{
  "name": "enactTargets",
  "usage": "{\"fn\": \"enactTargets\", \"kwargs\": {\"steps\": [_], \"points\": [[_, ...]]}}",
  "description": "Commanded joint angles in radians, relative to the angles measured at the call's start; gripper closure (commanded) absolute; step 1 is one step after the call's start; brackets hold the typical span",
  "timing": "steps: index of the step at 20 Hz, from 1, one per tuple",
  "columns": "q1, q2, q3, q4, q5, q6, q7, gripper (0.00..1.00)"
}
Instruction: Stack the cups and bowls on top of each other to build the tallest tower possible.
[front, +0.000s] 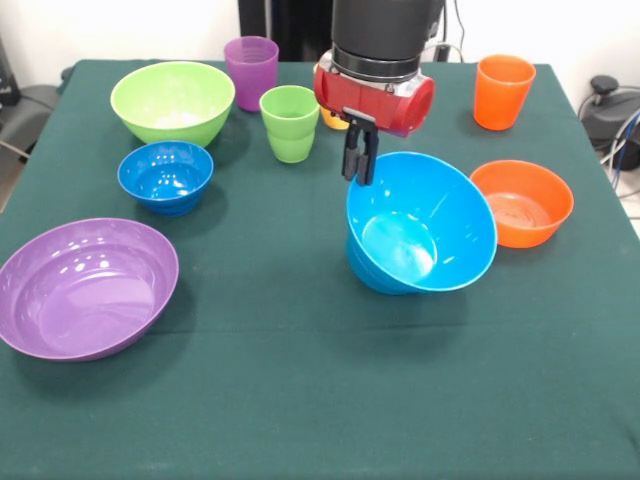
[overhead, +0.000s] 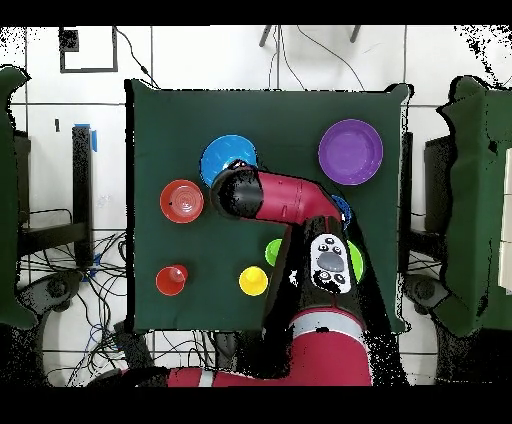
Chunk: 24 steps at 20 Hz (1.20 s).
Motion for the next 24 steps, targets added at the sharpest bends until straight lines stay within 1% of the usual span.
{"fn": "enactTargets", "kwargs": {"steps": [1,5,14,15,16,19,20,24], "points": [[-0.019,0.01,0.101,0.032,-0.087,-0.033,-0.053,1.0],[-0.021,0.008,0.1,0.059,-0.098,-0.042,-0.047,1.0],[-0.03,0.01,0.112,0.052,-0.108,-0.038,-0.045,1.0],[-0.036,0.01,0.119,0.056,-0.1,-0.021,-0.046,1.0],[-0.034,0.01,0.116,0.057,-0.105,-0.029,-0.045,0.0],[-0.04,0.009,0.123,0.062,-0.099,-0.018,-0.047,0.0],[-0.032,0.011,0.112,0.05,-0.111,-0.044,-0.042,0.0],[-0.033,0.008,0.113,0.047,-0.108,-0.038,-0.041,0.0]]}}
